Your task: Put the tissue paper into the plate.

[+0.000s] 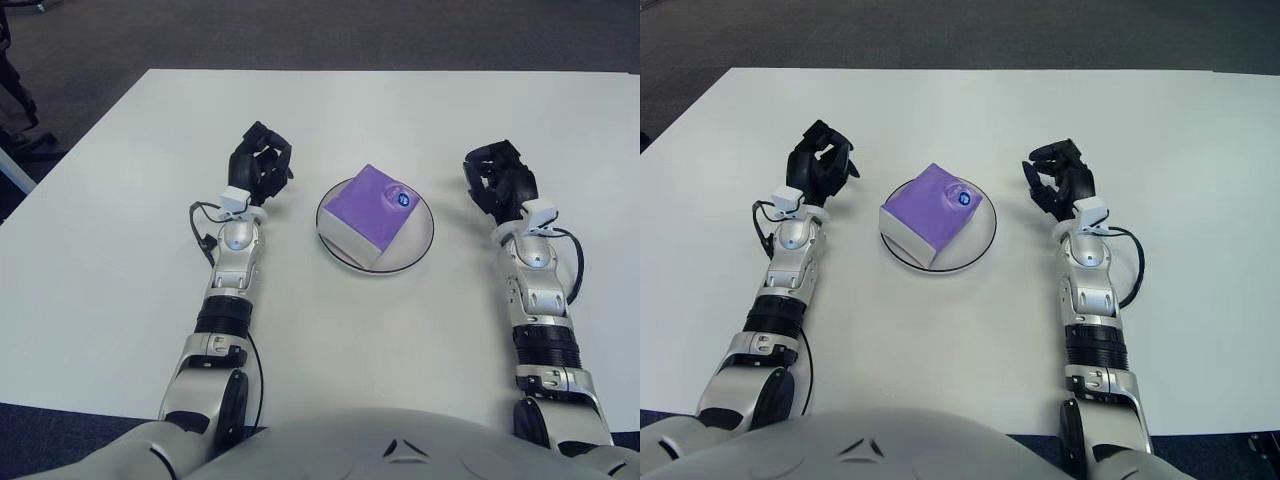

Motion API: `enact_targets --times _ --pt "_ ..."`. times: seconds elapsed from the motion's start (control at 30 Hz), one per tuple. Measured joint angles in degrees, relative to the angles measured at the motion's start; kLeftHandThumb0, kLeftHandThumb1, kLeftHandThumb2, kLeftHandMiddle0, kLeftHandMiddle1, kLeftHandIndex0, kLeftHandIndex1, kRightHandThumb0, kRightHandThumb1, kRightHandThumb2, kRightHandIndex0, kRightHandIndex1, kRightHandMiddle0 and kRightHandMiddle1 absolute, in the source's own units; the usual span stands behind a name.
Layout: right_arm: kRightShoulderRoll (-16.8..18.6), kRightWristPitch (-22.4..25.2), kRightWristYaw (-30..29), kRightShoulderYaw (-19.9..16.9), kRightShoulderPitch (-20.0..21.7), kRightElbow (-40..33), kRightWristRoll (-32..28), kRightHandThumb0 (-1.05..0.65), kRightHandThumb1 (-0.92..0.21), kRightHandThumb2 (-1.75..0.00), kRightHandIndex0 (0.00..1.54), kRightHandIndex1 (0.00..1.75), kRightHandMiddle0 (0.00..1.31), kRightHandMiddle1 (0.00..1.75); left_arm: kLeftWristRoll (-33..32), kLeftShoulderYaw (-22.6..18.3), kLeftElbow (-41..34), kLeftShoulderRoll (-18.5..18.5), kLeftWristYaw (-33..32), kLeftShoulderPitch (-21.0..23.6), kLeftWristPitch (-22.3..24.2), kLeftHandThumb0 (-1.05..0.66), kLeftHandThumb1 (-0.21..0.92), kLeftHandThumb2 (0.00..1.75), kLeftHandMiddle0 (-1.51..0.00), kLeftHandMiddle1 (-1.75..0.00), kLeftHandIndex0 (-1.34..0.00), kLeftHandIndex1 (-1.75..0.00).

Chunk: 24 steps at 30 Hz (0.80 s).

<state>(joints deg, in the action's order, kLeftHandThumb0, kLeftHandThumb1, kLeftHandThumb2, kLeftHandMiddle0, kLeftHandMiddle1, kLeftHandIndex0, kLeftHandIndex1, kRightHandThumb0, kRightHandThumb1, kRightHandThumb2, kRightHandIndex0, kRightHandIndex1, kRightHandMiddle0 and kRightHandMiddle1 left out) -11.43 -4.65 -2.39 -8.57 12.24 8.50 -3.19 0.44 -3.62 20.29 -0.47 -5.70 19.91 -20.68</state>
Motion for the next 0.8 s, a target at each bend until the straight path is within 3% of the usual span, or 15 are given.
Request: enact_targets --times 0.43,0.8 --pt "-0.6 -0.1 0.0 0.0 0.4 2.5 0.1 -0.01 -0.71 -0.7 0.51 1.5 0.29 1.59 0.0 0.0 0.0 -0.4 0.0 0.0 0.6 -0.3 0.92 0.36 -0.89 -1.75 -0.62 -1.75" --pt "-0.5 -2.6 -0.1 -0.5 0.9 4.6 -0.1 -0.01 -0.65 -0.79 0.53 1.49 0.3 1.63 -0.3 -0.3 0.4 -0.6 0.1 0.0 2.3 -0.3 0.92 0.36 -0.89 -1.75 -0.63 -1.75"
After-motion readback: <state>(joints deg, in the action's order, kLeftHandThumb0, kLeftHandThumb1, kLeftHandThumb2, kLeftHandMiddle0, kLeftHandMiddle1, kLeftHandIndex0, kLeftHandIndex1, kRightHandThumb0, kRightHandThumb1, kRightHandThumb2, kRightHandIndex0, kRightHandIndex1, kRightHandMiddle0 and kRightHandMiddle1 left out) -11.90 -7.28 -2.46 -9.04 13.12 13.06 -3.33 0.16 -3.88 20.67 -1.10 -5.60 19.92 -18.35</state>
